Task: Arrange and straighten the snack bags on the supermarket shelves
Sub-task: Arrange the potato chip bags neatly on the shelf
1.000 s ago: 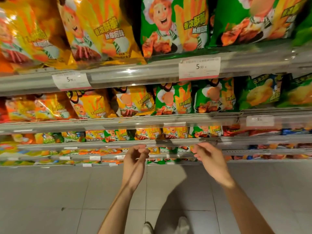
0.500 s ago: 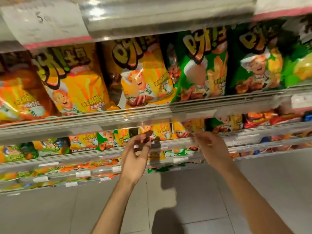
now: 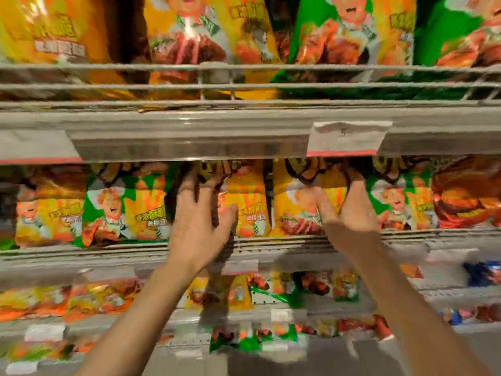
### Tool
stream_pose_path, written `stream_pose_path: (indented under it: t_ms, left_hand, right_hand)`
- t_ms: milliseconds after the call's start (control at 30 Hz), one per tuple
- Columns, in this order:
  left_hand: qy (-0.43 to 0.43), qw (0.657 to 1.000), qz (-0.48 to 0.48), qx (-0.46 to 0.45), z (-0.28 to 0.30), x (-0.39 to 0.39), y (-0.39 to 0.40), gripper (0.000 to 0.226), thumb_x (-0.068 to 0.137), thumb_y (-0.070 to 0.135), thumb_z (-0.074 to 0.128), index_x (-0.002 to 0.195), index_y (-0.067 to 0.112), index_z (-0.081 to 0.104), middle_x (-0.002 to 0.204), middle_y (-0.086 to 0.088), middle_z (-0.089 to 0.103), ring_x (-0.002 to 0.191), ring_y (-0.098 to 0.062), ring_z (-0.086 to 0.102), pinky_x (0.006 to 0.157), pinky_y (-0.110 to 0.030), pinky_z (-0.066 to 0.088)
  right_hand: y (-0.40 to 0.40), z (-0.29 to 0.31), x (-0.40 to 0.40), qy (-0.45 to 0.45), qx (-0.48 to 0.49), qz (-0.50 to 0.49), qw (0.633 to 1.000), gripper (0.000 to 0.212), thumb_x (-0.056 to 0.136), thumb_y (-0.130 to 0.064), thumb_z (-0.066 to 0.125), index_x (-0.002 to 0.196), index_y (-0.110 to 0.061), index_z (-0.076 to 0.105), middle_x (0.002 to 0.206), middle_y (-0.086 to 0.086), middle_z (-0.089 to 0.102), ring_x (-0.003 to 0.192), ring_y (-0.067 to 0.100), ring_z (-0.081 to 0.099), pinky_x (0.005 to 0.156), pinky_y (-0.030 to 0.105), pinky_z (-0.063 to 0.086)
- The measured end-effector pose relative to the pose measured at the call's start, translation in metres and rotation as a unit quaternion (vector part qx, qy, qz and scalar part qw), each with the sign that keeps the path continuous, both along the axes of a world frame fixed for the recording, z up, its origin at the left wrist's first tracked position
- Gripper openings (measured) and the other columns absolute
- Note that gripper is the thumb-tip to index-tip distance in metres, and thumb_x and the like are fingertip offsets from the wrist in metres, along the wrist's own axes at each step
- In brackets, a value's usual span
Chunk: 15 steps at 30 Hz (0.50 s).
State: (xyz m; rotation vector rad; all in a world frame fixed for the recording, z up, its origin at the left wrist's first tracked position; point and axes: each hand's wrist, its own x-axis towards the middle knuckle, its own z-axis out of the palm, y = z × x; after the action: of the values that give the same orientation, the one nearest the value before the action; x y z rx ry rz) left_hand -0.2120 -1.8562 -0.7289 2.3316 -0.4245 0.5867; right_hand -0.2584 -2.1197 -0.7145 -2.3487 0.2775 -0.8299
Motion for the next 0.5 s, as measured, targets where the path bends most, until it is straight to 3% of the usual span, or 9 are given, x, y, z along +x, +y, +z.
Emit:
stream_pose_path:
  t_ms: [67,167,333,500]
  left_hand:
    - [-0.038,0.999,0.009,-0.003,-0.005,0.002,-0.004,0.060,0.091,0.055,0.050,0.145,0.030,0.041,0.160,-0.012,0.026,0.148,-0.033,0.030,0.110,-0.047,0.039]
    - [-0.064,0.997,0.036,-0.002,-0.009,0.002,-0.008,0.058,0.091,0.056,0.052,0.144,0.036,0.039,0.161,-0.001,0.023,0.146,-0.029,0.034,0.099,-0.053,0.049]
    - [-0.081,0.995,0.053,-0.004,-0.013,0.006,-0.007,0.065,0.087,0.065,0.049,0.146,0.039,0.039,0.160,0.001,0.027,0.140,-0.025,0.043,0.091,-0.054,0.054]
    - [-0.103,0.993,0.057,-0.002,-0.016,0.009,-0.007,0.061,0.092,0.062,0.055,0.146,0.037,0.040,0.160,0.003,0.027,0.142,-0.023,0.040,0.096,-0.054,0.053]
  right_hand:
    - [0.000,-0.010,0.002,0.029,-0.006,-0.001,1.000,0.054,0.098,-0.059,0.047,0.119,-0.009,0.040,0.101,0.013,0.056,0.100,0.040,0.060,0.076,0.041,0.042]
    - [-0.001,-0.016,0.004,0.000,-0.056,-0.008,0.998,0.063,0.098,-0.067,0.036,0.129,-0.013,0.034,0.103,0.015,0.063,0.094,0.040,0.063,0.076,0.050,0.053]
    - [0.000,-0.024,0.012,-0.045,-0.112,-0.038,0.992,0.060,0.098,-0.068,0.028,0.123,-0.014,0.037,0.093,0.005,0.058,0.080,0.031,0.061,0.061,0.040,0.048]
    - [-0.002,-0.030,0.016,-0.037,-0.131,-0.058,0.989,0.063,0.100,-0.067,0.024,0.131,-0.014,0.036,0.102,0.004,0.059,0.085,0.029,0.060,0.064,0.038,0.044]
